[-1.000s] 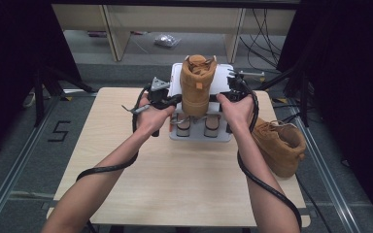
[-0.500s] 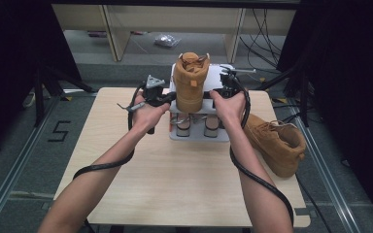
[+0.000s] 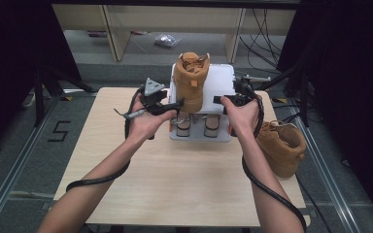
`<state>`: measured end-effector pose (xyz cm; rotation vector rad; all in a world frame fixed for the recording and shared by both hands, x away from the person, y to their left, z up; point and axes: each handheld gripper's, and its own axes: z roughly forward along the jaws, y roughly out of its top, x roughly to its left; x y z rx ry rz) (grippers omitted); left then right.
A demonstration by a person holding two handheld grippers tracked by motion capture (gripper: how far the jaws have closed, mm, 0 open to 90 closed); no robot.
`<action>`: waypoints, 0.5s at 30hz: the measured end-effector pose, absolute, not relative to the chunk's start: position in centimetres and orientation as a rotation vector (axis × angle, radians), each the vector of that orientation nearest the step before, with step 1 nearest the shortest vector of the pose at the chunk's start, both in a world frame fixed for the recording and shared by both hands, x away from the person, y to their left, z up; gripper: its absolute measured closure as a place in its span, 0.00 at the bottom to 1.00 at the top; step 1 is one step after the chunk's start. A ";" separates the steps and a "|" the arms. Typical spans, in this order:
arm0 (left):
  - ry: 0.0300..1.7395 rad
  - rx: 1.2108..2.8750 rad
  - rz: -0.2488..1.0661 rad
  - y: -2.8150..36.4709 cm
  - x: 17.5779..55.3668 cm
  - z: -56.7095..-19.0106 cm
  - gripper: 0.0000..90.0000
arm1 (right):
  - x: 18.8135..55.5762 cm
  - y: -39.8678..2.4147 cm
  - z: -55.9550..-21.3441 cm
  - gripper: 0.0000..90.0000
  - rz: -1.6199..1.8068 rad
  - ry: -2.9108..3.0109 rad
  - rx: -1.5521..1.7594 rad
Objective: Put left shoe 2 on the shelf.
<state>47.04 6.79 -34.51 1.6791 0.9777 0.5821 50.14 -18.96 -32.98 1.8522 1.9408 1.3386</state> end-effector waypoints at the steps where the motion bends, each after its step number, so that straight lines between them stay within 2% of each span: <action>1: 0.970 1.685 0.586 6.3 46.9 -34.7 0.30 | 50.1 -19.3 -33.2 0.81 1.333 1.954 1.806; 3: 0.975 1.696 0.602 5.5 46.9 -35.1 0.26 | 49.5 -19.6 -33.1 0.79 1.341 1.935 1.825; 9: 0.998 1.714 0.681 4.1 47.5 -36.3 0.23 | 48.1 -20.9 -33.1 0.71 1.311 1.931 1.782; 11: 1.016 1.708 0.677 3.7 47.7 -36.5 0.19 | 47.9 -21.5 -33.2 0.70 1.293 1.945 1.740; 15: 1.019 1.720 0.690 3.0 47.9 -36.5 0.20 | 47.2 -21.9 -33.5 0.69 1.306 1.938 1.805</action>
